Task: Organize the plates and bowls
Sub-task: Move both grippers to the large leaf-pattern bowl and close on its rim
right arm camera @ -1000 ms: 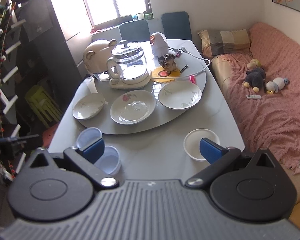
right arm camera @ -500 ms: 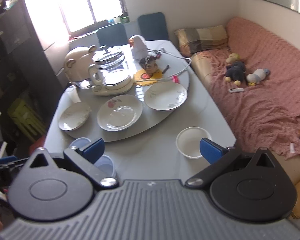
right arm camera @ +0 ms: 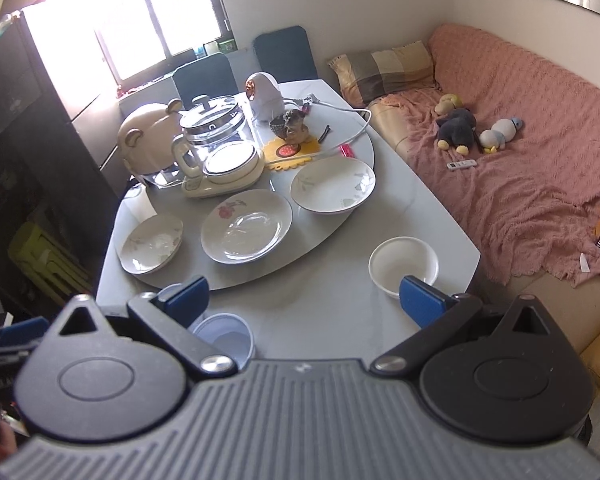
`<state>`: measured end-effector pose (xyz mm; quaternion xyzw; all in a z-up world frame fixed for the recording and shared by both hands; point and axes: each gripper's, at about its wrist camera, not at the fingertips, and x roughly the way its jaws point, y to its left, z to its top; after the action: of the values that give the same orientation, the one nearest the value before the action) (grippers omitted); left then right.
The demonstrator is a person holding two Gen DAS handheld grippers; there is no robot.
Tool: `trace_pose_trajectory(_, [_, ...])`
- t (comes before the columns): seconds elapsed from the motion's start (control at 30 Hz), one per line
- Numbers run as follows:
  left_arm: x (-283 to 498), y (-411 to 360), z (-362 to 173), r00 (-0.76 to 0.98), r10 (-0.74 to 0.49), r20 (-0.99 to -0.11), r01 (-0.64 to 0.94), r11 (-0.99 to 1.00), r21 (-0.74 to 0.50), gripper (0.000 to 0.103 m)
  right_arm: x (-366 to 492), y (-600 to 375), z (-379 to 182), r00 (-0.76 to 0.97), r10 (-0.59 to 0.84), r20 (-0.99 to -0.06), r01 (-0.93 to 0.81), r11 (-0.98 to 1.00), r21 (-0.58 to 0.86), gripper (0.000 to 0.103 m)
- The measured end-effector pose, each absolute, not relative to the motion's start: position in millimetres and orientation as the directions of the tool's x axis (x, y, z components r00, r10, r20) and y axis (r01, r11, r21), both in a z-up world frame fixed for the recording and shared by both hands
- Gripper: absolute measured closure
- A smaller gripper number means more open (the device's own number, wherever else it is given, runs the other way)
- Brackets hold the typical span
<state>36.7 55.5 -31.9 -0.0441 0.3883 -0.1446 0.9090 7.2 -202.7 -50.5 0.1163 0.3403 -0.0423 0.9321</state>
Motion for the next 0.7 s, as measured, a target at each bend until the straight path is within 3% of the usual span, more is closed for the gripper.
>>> trace_pose_trajectory(0.4, [92.7,14.5,-43.9,0.651,-0.263,-0.712,0.184,0.965,-0.188,0.001,49.2,-238.5,-58.4,0.779,-0.111,-0.618,0.245,0.960,0.137,0.000])
trace_pose_trajectory(0.53, [142.1,-19.2,-49.1,0.656,-0.244,-0.715,0.145,0.969,-0.199,0.001,75.1,-274.6,-59.2,0.803,-0.077,-0.591,0.247,0.945,0.213,0.000])
trace_pose_trajectory(0.7, [202.3,-61.8,-54.0,0.647,-0.243,-0.722,0.134,0.969,-0.206,0.001,122.9,-304.4,-68.3,0.784,-0.057,-0.618,0.211,0.961,0.178,0.000])
